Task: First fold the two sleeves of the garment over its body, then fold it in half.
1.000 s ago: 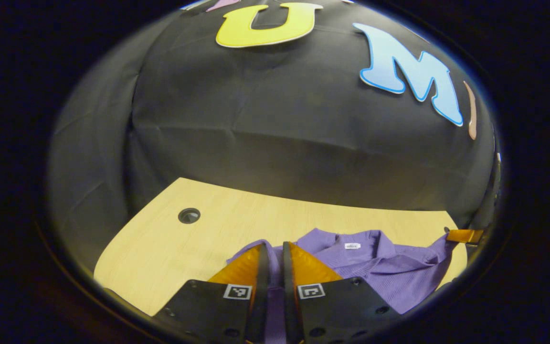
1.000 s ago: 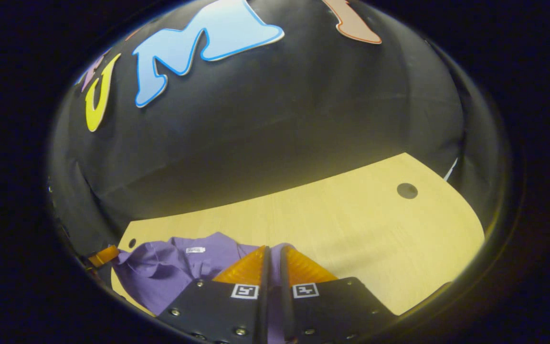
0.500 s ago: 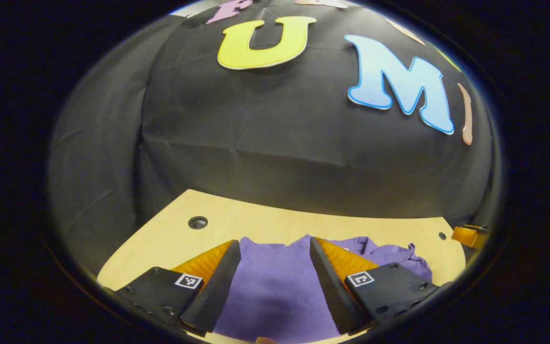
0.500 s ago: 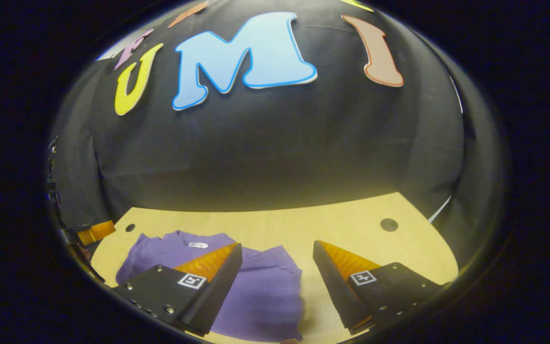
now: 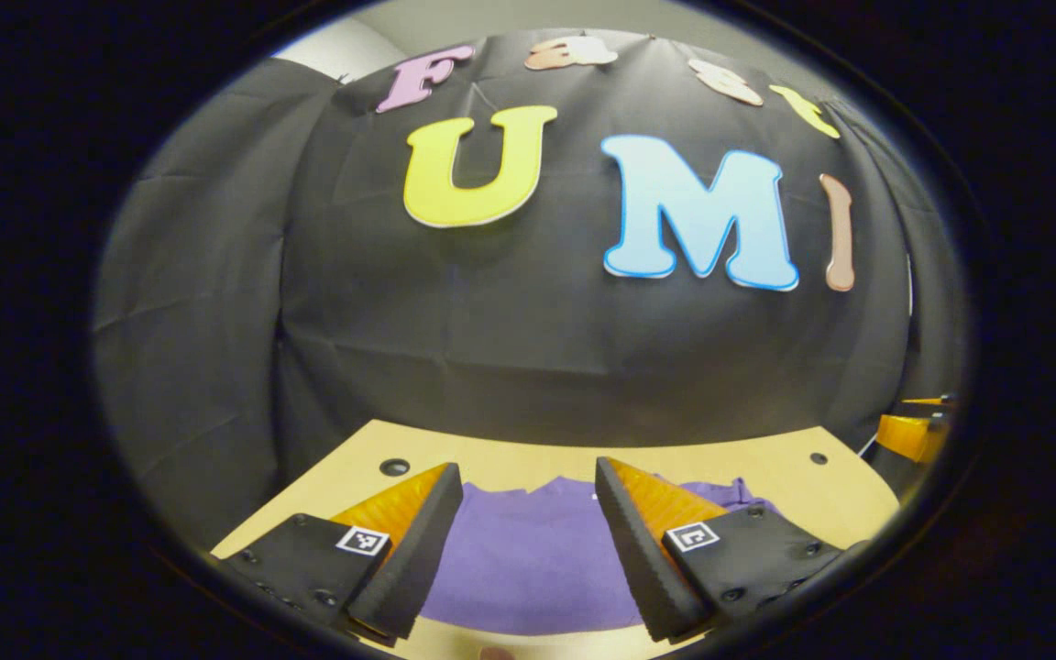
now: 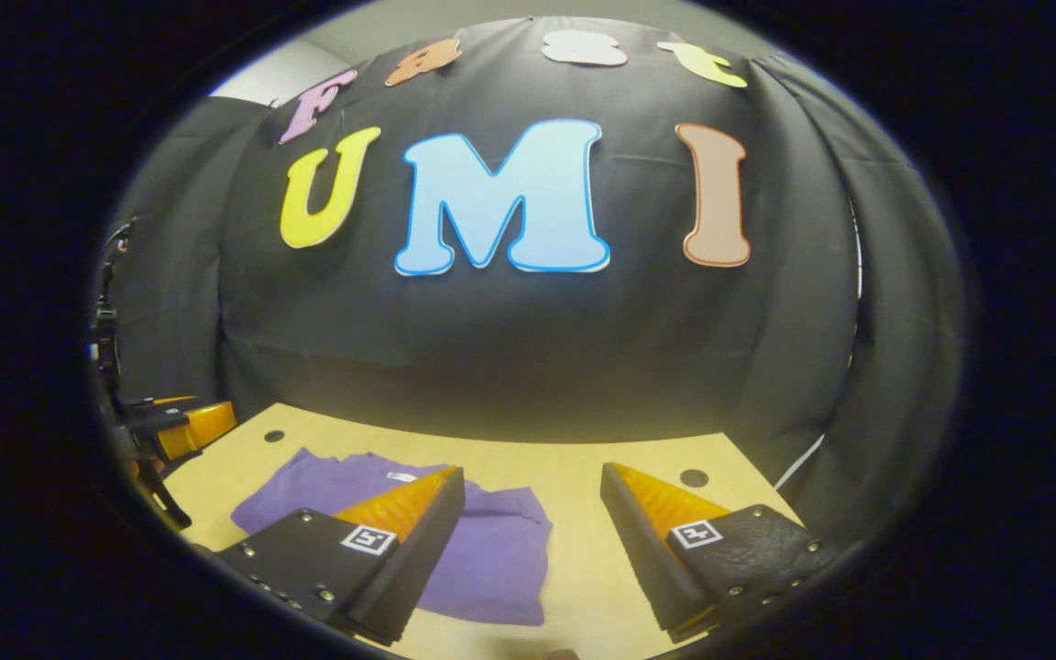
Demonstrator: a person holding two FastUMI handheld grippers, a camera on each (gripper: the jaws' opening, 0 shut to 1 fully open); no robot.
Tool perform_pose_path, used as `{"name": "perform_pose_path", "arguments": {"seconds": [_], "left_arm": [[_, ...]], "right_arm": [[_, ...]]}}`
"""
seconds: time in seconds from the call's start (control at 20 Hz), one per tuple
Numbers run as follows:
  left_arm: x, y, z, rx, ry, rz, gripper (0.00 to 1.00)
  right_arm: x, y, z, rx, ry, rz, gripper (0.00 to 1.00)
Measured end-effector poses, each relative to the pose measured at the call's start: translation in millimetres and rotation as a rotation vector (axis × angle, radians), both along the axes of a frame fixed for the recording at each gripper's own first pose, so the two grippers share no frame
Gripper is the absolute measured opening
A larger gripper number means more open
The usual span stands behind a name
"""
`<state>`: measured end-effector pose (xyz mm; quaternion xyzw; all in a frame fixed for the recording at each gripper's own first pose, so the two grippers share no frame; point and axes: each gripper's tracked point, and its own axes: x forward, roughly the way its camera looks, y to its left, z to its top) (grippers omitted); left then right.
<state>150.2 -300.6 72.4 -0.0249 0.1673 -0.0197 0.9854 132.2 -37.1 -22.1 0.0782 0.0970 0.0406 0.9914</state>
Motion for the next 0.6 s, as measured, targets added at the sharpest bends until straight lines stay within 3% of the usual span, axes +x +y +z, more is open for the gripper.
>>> {"name": "perform_pose_path", "arguments": {"seconds": [0.15, 0.6], "left_arm": [[-24.1, -8.3, 25.3, -0.006, -0.051, -0.026, 0.94], [-77.7, 4.5, 57.7, -0.007, -0.118, -0.059, 0.94]], "right_arm": [[-25.8, -0.1, 16.8, 0.005, -0.033, -0.025, 0.89], [-80.6, 38.0, 35.3, -0.019, -0.062, -0.040, 0.93]]}}
